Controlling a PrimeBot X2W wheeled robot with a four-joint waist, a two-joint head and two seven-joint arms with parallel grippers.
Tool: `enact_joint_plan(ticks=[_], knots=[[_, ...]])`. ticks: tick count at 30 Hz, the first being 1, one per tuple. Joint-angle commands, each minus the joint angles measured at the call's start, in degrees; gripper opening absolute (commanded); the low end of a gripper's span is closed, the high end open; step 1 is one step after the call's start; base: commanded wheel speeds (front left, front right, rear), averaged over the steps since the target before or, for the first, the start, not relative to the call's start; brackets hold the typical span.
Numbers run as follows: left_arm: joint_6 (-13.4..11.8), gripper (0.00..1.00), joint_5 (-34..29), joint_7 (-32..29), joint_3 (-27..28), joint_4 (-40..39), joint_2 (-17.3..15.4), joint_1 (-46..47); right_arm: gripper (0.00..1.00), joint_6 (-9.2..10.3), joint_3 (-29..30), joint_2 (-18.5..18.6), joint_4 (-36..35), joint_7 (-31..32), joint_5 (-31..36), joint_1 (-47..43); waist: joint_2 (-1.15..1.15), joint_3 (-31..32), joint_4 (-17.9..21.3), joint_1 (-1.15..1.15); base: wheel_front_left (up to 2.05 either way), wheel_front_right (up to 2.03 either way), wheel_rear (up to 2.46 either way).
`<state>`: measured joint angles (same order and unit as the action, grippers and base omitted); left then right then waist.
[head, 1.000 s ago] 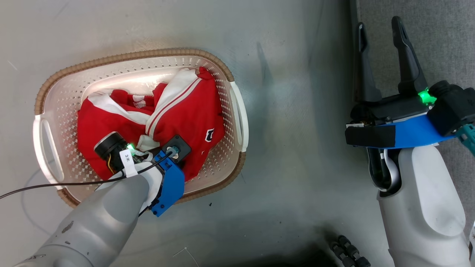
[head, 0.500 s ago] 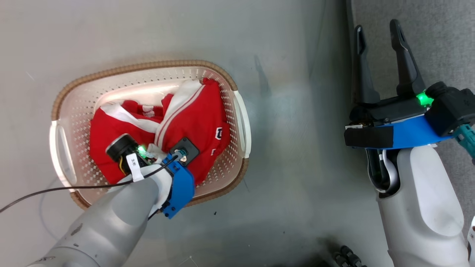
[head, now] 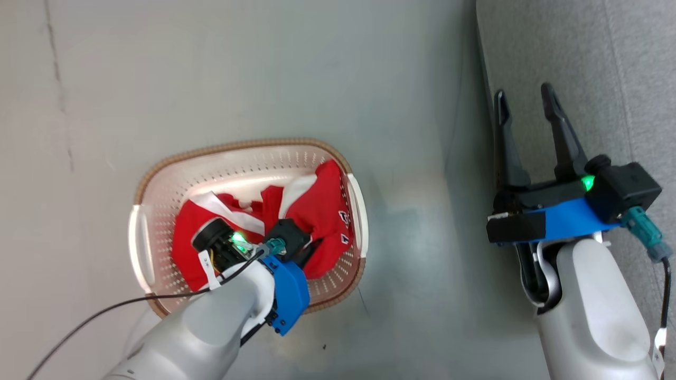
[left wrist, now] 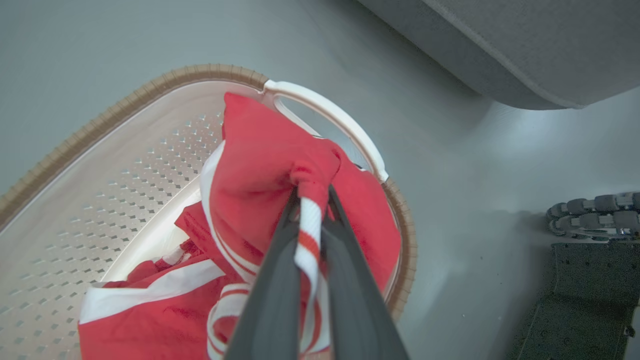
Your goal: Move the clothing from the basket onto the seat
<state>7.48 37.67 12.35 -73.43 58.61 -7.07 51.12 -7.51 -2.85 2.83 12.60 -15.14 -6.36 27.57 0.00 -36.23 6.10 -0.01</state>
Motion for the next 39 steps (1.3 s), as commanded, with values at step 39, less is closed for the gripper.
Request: enact_joint_plan(ticks=[39], knots=[[-3.53, 0.00, -4.72, 2.92, 19.89, -28.27, -1.80, -4.11, 1.00, 0.03, 1.17, 0.09, 4.46, -0.02, 2.33, -18.04, 0.00, 33.43, -5.32, 0.01, 0.00, 0.00, 0.00]])
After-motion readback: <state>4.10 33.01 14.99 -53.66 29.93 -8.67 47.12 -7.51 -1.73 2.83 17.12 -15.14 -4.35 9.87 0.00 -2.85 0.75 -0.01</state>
